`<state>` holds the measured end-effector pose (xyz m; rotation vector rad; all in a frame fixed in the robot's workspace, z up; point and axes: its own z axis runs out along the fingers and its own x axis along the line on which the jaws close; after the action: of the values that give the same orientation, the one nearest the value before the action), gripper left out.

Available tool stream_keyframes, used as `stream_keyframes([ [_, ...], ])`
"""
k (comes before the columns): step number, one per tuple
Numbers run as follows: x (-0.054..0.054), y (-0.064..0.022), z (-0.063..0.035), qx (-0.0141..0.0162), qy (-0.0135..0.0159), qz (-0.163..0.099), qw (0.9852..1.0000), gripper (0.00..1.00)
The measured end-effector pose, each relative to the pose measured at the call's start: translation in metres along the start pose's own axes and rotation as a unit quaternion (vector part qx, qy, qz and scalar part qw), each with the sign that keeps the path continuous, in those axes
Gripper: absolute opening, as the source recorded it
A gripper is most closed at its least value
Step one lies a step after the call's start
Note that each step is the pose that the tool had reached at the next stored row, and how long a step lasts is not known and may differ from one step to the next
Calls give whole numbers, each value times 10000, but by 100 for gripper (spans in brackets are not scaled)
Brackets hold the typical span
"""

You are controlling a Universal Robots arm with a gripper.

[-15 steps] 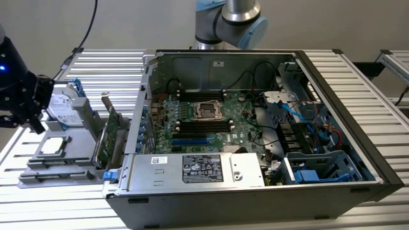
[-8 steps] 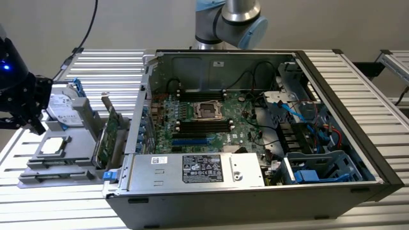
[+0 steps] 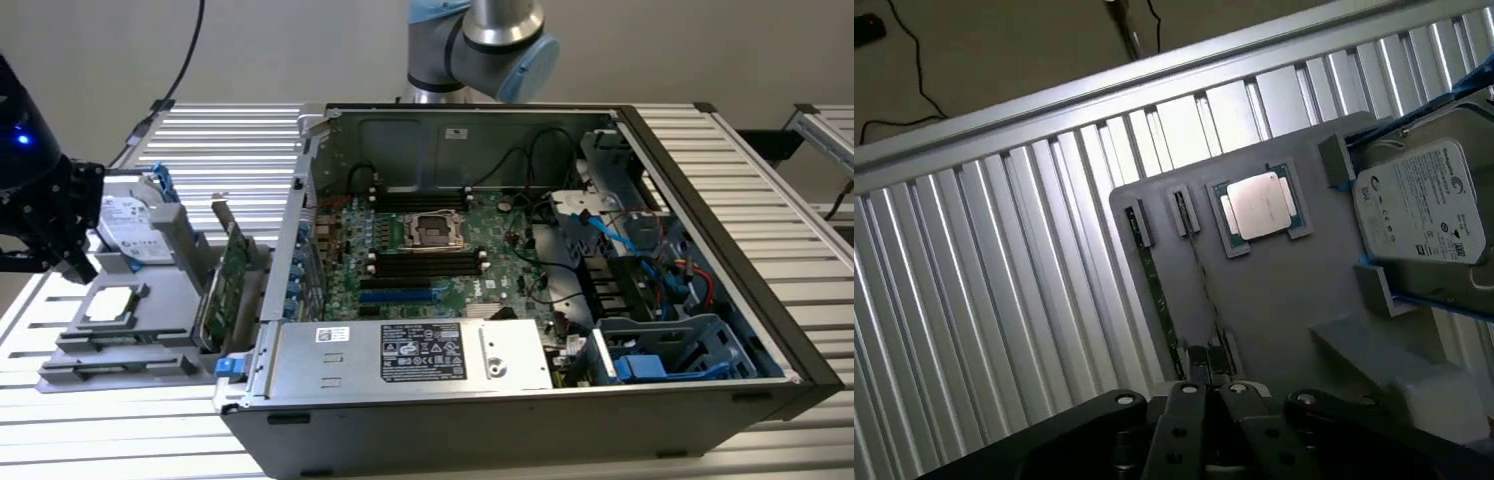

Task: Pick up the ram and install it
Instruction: 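Pick up the ram and move it above insertion slot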

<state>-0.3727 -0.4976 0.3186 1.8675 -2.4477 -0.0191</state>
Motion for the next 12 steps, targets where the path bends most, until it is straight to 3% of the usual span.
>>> stream_keyframes([
  [6,-1,-1,18,23,27,-546,9985,11],
  [12,2,0,33,46,50,-1048,9945,11],
])
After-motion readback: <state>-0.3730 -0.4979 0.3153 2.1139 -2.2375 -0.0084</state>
